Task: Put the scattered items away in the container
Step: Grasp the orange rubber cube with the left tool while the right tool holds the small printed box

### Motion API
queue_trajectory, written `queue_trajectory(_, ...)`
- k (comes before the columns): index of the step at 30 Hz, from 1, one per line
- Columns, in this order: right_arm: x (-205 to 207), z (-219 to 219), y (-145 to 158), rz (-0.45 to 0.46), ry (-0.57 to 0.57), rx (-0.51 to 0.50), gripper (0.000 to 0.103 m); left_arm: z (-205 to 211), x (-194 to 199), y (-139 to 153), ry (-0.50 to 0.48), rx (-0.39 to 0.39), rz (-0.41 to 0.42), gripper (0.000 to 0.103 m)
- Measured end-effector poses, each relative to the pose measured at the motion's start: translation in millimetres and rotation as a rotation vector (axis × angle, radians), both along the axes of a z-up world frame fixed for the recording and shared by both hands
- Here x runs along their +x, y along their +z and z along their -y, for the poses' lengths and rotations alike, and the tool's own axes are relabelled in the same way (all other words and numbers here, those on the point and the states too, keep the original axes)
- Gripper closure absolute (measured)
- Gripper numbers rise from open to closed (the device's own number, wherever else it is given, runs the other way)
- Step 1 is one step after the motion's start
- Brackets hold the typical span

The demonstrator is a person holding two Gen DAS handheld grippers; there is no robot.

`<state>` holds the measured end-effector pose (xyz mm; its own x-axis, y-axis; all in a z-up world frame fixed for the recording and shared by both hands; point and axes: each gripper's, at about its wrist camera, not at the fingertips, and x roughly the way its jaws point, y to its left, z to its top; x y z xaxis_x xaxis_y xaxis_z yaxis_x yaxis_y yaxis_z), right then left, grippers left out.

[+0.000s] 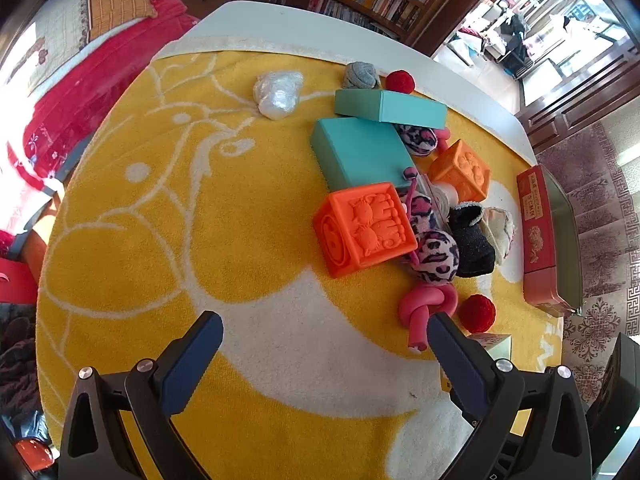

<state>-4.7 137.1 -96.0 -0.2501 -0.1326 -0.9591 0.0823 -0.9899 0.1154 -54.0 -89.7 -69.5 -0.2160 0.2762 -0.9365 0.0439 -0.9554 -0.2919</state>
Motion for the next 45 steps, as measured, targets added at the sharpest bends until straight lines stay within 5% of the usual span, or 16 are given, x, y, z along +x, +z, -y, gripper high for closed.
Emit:
queue_trajectory(8, 14.5, -13.7, 3.2, 0.007, -0.086, 0.02, 0.047, -15.5, -32.8, -14.2, 0.021, 0.034, 0.025, 0.0)
queue_trajectory(16, 15.3, -17.7, 0.6, 0.021, -0.133, 0.035, 0.047, -27.9, -50.1, -37.1, 0.032, -0.044, 0.068, 0.0)
queue_trajectory(20, 12.0, -19.9, 0.4, 0.024, -0.151, 0.035, 0.047, -14.5, -45.9, -41.3, 0.049, 0.03, 0.088, 0.0)
queue_trajectory(29, -6.1, -7.5, 2.9, 0.011, -0.124, 0.037, 0.047, -10.9, -31.5, -22.2, -0.012, -0.049, 0.0, 0.0)
queue_trajectory(37, 3.5, -4.8, 1.5, 0.012, -0.135, 0.053, 0.047, 0.8, -48.5, -54.5, 0.087, 0.153, 0.136, 0.0)
queue_trajectory(41, 2.2, -6.6, -0.1, 0.026, -0.155, 0.062, 0.047, -1.9, -51.1, -59.3, 0.099, 0.143, 0.127, 0.0)
queue_trajectory(44, 1.7, -5.6, -1.5, 0.035, -0.159, 0.072, 0.047, -5.4, -50.4, -55.7, 0.092, 0.178, 0.097, 0.019)
queue_trajectory(45, 1.7, -5.3, -1.5, 0.036, -0.159, 0.075, 0.047, -7.2, -50.1, -54.8, 0.088, 0.222, 0.096, 0.035)
